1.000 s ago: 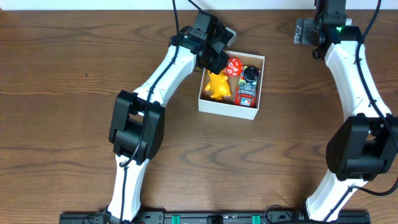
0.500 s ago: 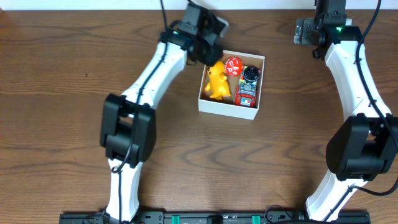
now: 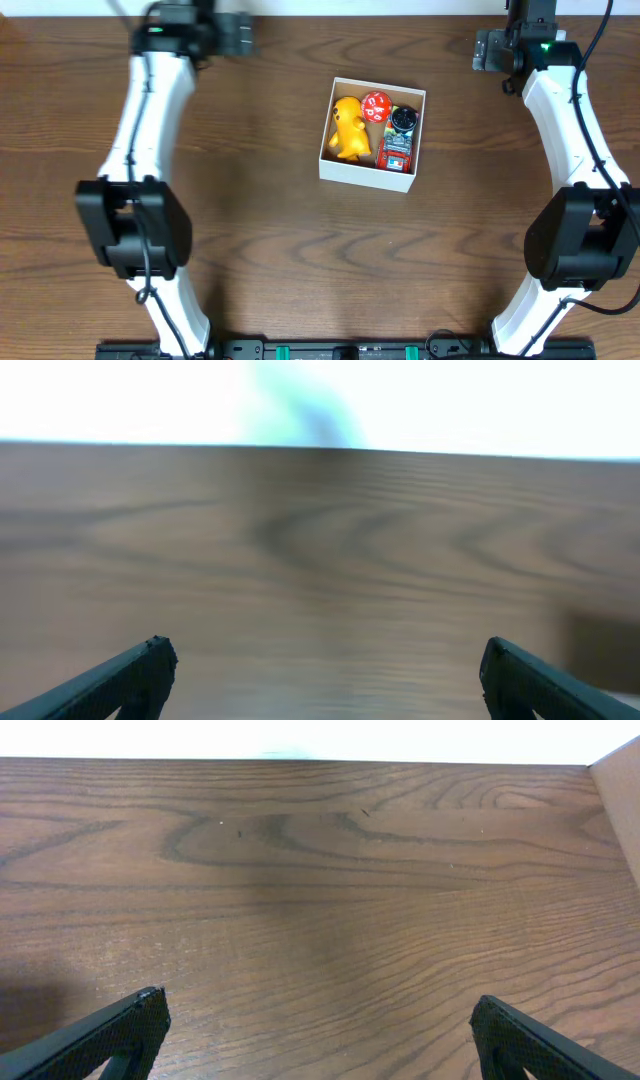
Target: Pack container
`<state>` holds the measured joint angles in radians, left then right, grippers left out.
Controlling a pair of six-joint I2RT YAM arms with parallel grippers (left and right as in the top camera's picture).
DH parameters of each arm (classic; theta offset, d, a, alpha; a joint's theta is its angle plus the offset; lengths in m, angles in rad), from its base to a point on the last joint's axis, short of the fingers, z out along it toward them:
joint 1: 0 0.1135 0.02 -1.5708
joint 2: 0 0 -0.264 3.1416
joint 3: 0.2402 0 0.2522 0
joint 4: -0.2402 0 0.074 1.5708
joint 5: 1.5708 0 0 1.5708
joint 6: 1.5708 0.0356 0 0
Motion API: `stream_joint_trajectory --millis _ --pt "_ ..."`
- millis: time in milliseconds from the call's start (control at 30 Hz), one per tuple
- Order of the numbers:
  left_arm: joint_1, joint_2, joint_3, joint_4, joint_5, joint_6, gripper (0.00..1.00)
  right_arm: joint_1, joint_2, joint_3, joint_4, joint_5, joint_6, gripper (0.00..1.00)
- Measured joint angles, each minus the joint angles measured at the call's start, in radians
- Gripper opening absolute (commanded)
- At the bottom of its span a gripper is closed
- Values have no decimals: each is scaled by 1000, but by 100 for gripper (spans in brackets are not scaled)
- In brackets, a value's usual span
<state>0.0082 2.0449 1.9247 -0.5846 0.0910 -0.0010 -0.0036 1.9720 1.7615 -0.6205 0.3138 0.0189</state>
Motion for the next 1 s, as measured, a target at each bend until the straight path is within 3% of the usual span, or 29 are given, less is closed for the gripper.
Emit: stream_joint_trajectory --millis 367,1000 --pt "262 0 0 -22 -41 -13 98 0 0 0 0 0 0 99" --pt "269 0 0 -39 -42 -29 98 0 0 0 0 0 0 99"
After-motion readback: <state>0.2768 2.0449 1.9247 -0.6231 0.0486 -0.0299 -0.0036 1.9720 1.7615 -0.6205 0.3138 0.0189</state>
